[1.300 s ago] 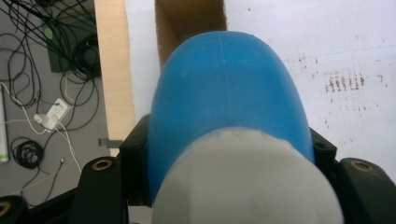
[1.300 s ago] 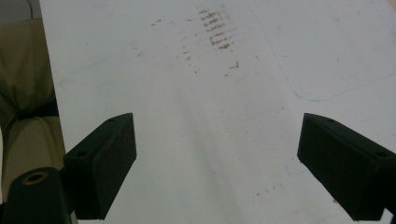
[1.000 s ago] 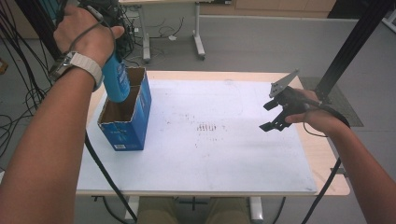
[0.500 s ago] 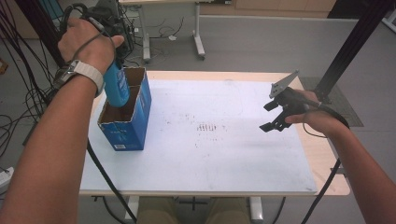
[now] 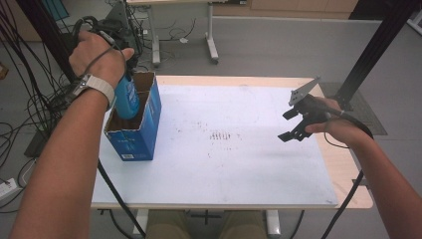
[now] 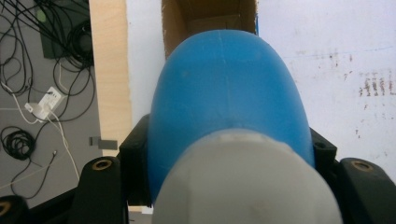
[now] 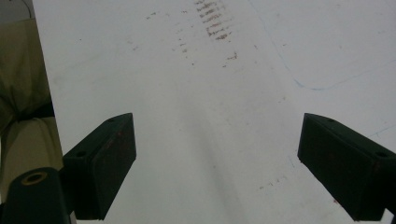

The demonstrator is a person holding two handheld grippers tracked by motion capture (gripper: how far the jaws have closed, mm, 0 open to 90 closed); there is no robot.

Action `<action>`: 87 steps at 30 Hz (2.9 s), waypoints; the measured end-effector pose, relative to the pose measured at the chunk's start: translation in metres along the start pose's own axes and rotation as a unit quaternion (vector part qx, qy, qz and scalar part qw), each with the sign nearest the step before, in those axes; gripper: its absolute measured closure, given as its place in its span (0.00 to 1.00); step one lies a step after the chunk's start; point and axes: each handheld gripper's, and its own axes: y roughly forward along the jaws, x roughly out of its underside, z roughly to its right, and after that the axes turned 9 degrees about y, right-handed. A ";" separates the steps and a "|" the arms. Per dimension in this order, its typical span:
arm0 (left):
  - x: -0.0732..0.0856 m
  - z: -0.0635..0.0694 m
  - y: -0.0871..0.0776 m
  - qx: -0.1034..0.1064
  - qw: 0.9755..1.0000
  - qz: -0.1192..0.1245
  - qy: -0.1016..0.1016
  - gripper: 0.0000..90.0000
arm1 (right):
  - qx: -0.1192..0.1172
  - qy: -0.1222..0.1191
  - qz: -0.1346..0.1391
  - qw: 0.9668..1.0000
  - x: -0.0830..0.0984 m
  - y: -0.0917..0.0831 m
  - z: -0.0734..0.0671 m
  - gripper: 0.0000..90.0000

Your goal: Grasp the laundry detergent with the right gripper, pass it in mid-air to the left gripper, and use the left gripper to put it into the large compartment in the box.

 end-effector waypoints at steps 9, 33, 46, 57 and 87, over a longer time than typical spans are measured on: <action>0.004 -0.001 0.018 0.004 1.000 0.001 0.001 0.42 | 0.000 0.001 -0.001 1.000 0.001 0.001 -0.001 0.12; 0.011 -0.002 0.059 0.008 1.000 0.001 0.006 0.42 | 0.001 0.008 -0.007 1.000 0.005 0.004 0.000 0.13; 0.016 -0.001 0.083 0.011 1.000 -0.001 0.004 0.42 | 0.002 0.013 -0.007 1.000 0.008 0.006 0.001 0.12; 0.020 0.002 0.100 0.010 1.000 -0.002 0.006 0.42 | 0.001 0.017 -0.010 1.000 0.011 0.008 0.001 0.12; 0.025 0.006 0.129 0.010 1.000 -0.009 0.015 0.42 | 0.000 0.022 -0.014 1.000 0.014 0.011 0.003 0.12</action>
